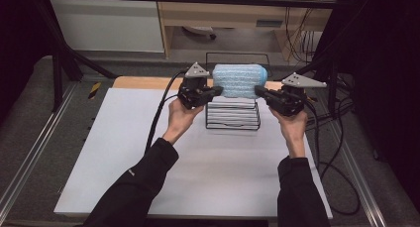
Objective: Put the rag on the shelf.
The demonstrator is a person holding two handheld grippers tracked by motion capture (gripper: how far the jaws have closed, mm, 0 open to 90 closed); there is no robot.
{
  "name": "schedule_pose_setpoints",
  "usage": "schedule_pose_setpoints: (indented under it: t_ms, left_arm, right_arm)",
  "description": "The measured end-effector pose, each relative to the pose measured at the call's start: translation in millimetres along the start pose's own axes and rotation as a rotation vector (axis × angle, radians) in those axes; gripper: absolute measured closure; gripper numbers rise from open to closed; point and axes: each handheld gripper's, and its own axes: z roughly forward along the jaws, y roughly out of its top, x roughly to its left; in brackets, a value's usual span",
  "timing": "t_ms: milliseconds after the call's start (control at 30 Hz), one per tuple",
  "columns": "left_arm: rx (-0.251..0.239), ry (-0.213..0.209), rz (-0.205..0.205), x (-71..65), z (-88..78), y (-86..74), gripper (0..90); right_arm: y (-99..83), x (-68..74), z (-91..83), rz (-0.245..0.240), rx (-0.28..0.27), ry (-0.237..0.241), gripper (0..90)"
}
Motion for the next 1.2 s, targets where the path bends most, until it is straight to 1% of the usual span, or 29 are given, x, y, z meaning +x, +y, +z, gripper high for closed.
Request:
schedule_pose_setpoints:
  t_ms: [167, 267, 400, 533, 633, 700, 867, 900, 1000, 1100, 1200]
  left_arm:
    - [0.0, 0.022, -0.023, 6.4, 7.9, -3.5, 89.5]
    - [-0.011, 0.019, -0.039, 9.3, 10.1, -4.9, 89.5]
    - [-0.015, 0.02, -0.037, 9.0, 9.4, -5.4, 89.5]
    - [-0.02, 0.014, -0.025, 7.2, 4.1, -5.0, 89.4]
    - [-0.03, 0.012, -0.021, 5.9, -1.7, -3.1, 89.3]
    - [-0.038, 0.003, -0.026, 5.7, -5.6, -1.5, 88.9]
    - [-0.054, -0.006, -0.031, 4.3, -14.2, 3.5, 86.0]
    - [-0.056, -0.006, -0.029, 3.7, -15.4, 4.5, 85.1]
    - [-0.053, -0.005, -0.02, 1.0, -19.9, 8.3, 80.6]
    - [-0.057, 0.003, -0.004, -2.0, -25.4, 11.4, 73.8]
    - [-0.048, 0.015, 0.008, -2.9, -30.7, 13.3, 66.4]
  right_arm:
    - [-5.8, -2.4, 5.5, -0.002, -0.014, -0.025, 90.0]
    - [-8.3, -4.1, 8.4, 0.001, -0.019, -0.034, 89.7]
    - [-8.8, -4.4, 10.2, -0.004, -0.017, -0.038, 87.7]
    - [-8.5, -1.6, 6.3, -0.016, -0.028, -0.037, 84.0]
    - [-7.7, 0.9, 1.9, -0.025, -0.04, -0.035, 78.8]
    - [-5.7, 3.1, -1.1, -0.03, -0.049, -0.035, 75.4]
    - [3.7, 9.1, -7.7, -0.029, -0.071, -0.026, 64.1]
    - [6.4, 10.3, -8.8, -0.026, -0.068, -0.022, 61.8]
    - [11.8, 12.8, -10.9, -0.02, -0.068, -0.022, 56.1]
    - [15.4, 13.8, -13.2, -0.009, -0.071, -0.019, 50.2]
    - [18.8, 14.8, -16.7, 0.002, -0.071, -0.019, 44.3]
